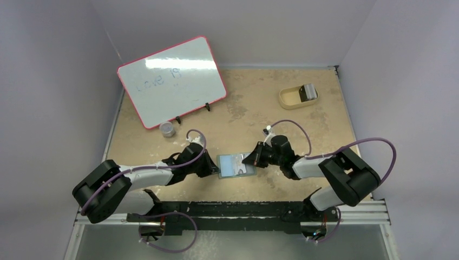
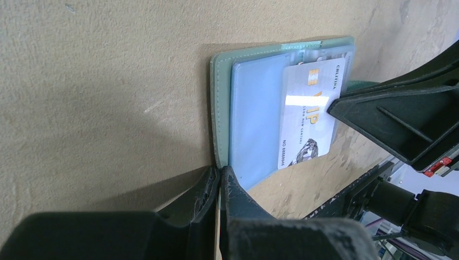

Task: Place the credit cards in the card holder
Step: Insert the credit card into the card holder.

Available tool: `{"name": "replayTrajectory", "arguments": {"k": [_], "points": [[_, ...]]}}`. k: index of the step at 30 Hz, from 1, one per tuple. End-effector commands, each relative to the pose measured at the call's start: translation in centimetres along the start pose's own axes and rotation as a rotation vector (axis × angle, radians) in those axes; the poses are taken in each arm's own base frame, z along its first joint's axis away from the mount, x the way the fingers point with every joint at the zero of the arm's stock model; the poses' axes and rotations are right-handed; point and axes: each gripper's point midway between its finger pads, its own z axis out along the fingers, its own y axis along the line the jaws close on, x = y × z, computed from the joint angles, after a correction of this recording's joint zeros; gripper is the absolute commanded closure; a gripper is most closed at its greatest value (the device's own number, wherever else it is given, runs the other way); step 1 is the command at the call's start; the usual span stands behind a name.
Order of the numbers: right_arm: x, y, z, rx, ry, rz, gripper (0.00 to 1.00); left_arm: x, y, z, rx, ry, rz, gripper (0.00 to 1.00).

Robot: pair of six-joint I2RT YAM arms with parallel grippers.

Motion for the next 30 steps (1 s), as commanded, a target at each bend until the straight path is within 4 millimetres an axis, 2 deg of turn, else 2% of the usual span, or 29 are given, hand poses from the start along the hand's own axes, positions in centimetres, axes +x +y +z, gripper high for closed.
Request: {"name": "replayTrajectory", "arguments": {"k": [1, 12, 20, 30], "points": [[-0.3, 0.9, 0.3, -0.032, -0.016, -0.025, 1.0, -0.1, 0.7, 0.1, -0.013, -0.013, -0.009, 1.0], [-1.5, 1.9, 0.5, -0.04, -0.089, -0.003, 1.0, 0.0, 0.2, 0.0, 0.015, -0.014, -0.044, 1.0], [-1.0, 2.4, 1.2, -0.046, -0.096, 0.016, 1.0, 0.1, -0.2, 0.0, 0.037, -0.012, -0.067, 1.0], [-2.0, 2.1, 0.1, -0.041, -0.197, 0.039, 1.0, 0.1, 0.5, -0.3, 0.022, -0.029, -0.101, 1.0]]}}
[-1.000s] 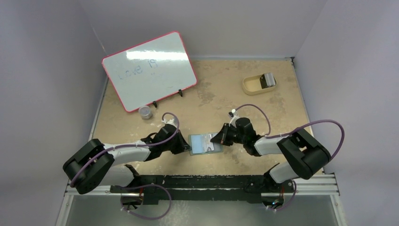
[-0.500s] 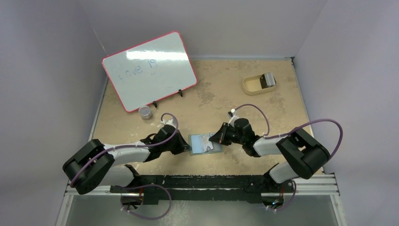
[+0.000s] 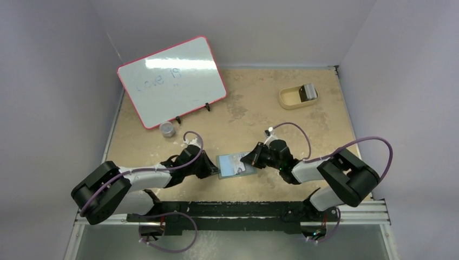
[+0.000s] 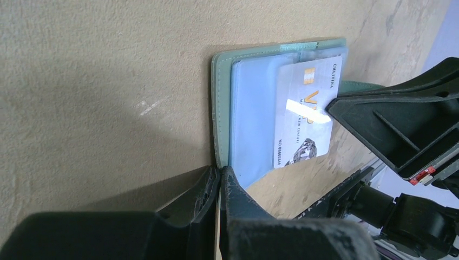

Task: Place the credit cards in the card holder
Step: Insert the credit card into the card holder.

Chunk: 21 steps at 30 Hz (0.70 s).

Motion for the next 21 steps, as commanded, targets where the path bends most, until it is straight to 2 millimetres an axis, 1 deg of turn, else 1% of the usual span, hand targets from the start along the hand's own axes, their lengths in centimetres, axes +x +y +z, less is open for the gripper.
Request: {"name": "replayTrajectory", "arguments": {"k": [1, 5, 9, 11, 16, 21], "points": [[-1.7, 1.2, -0.4, -0.039, -0.099, 0.001, 1.0, -0.2, 0.6, -0.3, -0.006, -0.025, -0.042, 1.0], [-1.9, 1.0, -0.7, -0.033, -0.121, 0.009, 1.0, -0.1, 1.0, -0.4, 0.003, -0.039, -0.078, 1.0], [-1.9, 1.1, -0.4, -0.038, -0.115, -0.005, 1.0, -0.3, 0.7, -0.4, 0.018, -0.046, -0.085, 1.0], [-1.4, 1.0, -0.1, -0.038, -0.094, -0.009, 1.0, -0.3, 0.5, -0.4, 0.021, -0.047, -0.087, 1.0], [0.5, 0.5, 0.3, -0.045, -0.047, -0.003, 1.0, -0.3, 0.6, -0.3, 0.019, -0.048, -0.086, 1.0], [1.6, 0.3, 0.4, -0.05, -0.02, 0.004, 1.0, -0.5, 0.7, -0.5, 0.014, -0.06, -0.085, 1.0]]}}
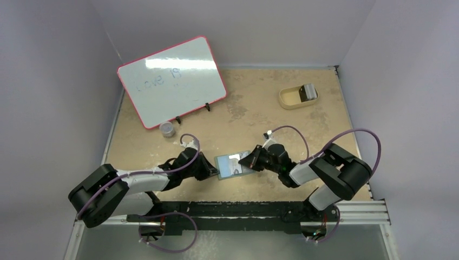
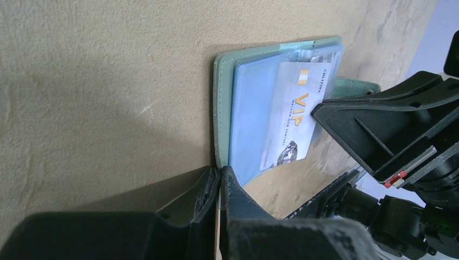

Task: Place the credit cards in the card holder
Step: Insert the credit card into the card holder.

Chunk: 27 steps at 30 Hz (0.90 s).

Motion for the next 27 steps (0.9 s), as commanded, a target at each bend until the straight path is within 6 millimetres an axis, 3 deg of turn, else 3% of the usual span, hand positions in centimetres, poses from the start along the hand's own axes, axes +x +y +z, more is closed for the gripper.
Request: {"name": "replayTrajectory", "arguments": {"k": [1, 11, 15, 21, 27], "points": [[0.6, 0.6, 0.1, -0.035, 0.008, -0.004, 1.0, -0.8, 0.2, -0.1, -0.005, -0.045, -0.01, 1.0], [1.5, 1.3, 1.5, -0.011, 0.065, -0.025, 1.0, -1.0, -0.2, -0.2, 0.005, -0.05, -0.004, 1.0], [2.4, 1.2, 2.6, 0.046, 0.145, -0.088, 0.89, -1.1, -0.7, -0.4, 0.018, -0.051, -0.001, 1.0], [0.9, 1.2, 1.3, 0.132, 0.114, -0.138, 0.71, -1.0, -0.7, -0.5, 0.02, -0.044, 0.006, 1.0], [0.1, 2.8, 0.8, 0.12, 0.108, -0.177, 0.69, -1.1, -1.1, -0.7, 0.033, -0.048, 0.011, 1.0]]}}
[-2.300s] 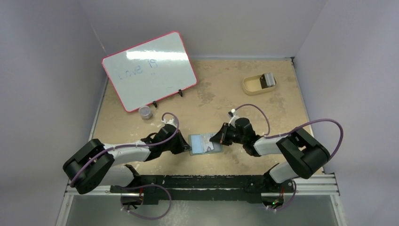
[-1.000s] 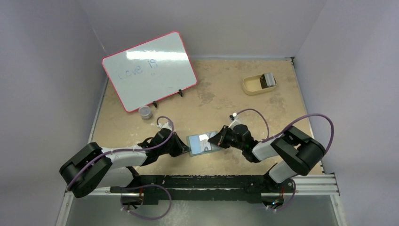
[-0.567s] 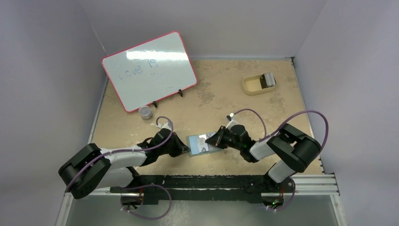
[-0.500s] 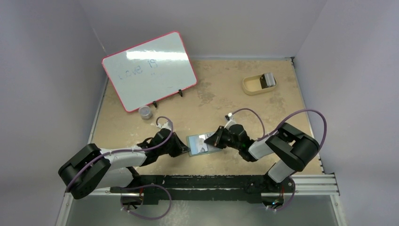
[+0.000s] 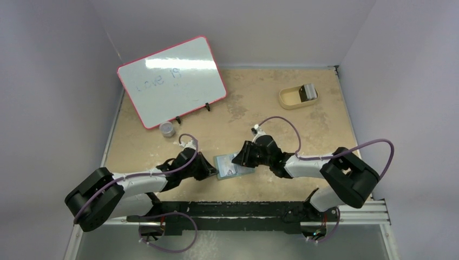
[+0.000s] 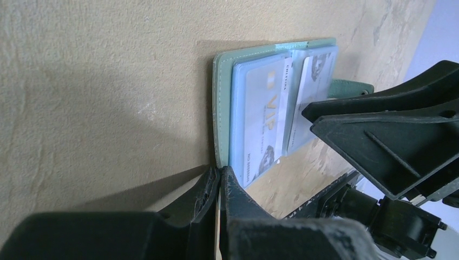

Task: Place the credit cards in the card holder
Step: Insert the credit card into the card holder.

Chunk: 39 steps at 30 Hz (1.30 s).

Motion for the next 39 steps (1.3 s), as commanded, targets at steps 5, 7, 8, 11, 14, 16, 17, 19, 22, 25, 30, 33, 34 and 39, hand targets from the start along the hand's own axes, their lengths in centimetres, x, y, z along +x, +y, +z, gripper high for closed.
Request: {"name": "replayTrajectory", "arguments": {"k": [5, 7, 8, 11, 14, 16, 17, 19, 22, 25, 30, 33, 34, 39], "points": [[-0.5, 0.8, 0.5, 0.019, 0.011, -0.05, 0.7, -0.9, -1.4, -0.4, 0.041, -0.033, 0.012, 1.0], [-0.4, 0.9, 0.9, 0.017, 0.014, -0.049, 0.7, -1.0, -1.5, -0.4, 0.042, -0.035, 0.014, 1.0], [-0.2, 1.0, 1.1, 0.011, 0.02, -0.048, 0.7, -0.9, -1.4, -0.4, 0.039, -0.035, 0.013, 1.0], [0.3, 1.6, 1.6, -0.023, 0.04, -0.045, 0.7, -0.9, -1.3, -0.4, 0.037, -0.034, 0.014, 1.0], [0.9, 2.4, 1.9, -0.06, 0.06, -0.044, 0.77, -0.9, -1.3, -0.5, 0.038, -0.036, 0.015, 1.0], [1.2, 2.8, 1.9, -0.083, 0.061, -0.038, 0.82, -0.9, -1.4, -0.5, 0.04, -0.035, 0.015, 1.0], [1.3, 2.9, 1.8, -0.091, 0.06, -0.038, 0.84, -0.9, -1.4, -0.5, 0.039, -0.035, 0.016, 1.0], [1.4, 3.2, 1.6, -0.103, 0.062, -0.041, 0.87, -1.0, -1.4, -0.6, 0.038, -0.035, 0.017, 1.0], [1.5, 3.2, 1.7, -0.099, 0.068, -0.048, 0.9, -1.0, -1.6, -0.7, 0.04, -0.034, 0.02, 1.0], [1.6, 2.3, 1.4, -0.041, 0.084, -0.068, 0.86, -1.1, -1.8, -1.0, 0.034, -0.033, 0.035, 1.0], [0.5, 2.2, -0.3, 0.034, 0.068, -0.087, 0.7, -1.4, -2.6, -1.8, 0.035, -0.035, 0.065, 1.0], [-0.4, 1.9, -0.9, 0.082, 0.041, -0.119, 0.67, -1.4, -3.2, -2.1, 0.053, -0.029, 0.074, 1.0], [-0.7, 1.7, -1.0, 0.096, 0.03, -0.127, 0.68, -1.4, -3.6, -2.2, 0.065, -0.026, 0.078, 1.0], [-1.8, -0.6, -1.2, 0.211, -0.027, -0.148, 0.77, -1.6, -4.8, -2.7, 0.097, -0.022, 0.084, 1.0]]}}
